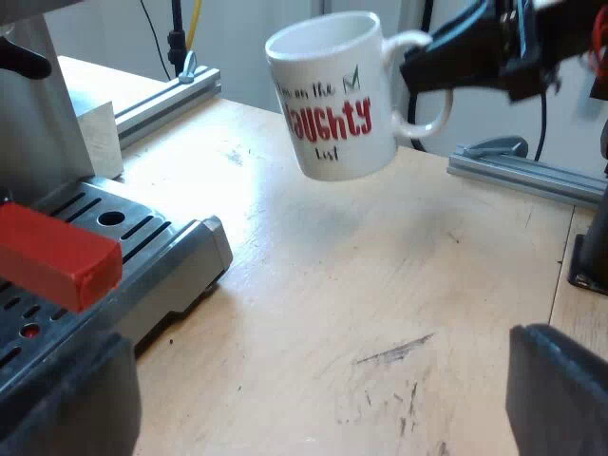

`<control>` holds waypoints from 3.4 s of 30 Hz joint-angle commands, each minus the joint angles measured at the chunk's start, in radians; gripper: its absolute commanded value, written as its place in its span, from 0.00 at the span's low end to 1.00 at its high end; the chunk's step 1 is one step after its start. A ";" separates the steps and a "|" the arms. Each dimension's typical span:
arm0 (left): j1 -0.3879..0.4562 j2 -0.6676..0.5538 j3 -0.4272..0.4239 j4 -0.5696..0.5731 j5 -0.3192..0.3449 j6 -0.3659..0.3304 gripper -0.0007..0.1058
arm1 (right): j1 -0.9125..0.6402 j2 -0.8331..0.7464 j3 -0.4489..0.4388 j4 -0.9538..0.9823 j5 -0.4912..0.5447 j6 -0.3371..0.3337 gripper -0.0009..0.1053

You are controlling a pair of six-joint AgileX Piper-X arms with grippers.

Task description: Remove mug from coffee machine

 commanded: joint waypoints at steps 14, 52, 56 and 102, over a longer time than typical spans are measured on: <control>-0.002 0.002 -0.004 -0.018 0.012 0.005 0.75 | -0.001 -0.012 0.225 -0.434 0.151 -0.035 0.01; -0.002 0.002 -0.004 0.005 -0.062 -0.054 0.75 | -0.001 -0.007 0.455 -0.709 0.265 -0.083 0.01; -0.002 0.002 -0.004 0.005 -0.062 -0.054 0.75 | -0.001 -0.007 0.457 -0.709 0.265 -0.099 0.01; -0.002 0.002 -0.004 0.003 -0.060 -0.054 0.75 | -0.592 0.094 0.457 -1.045 -0.445 -0.439 0.01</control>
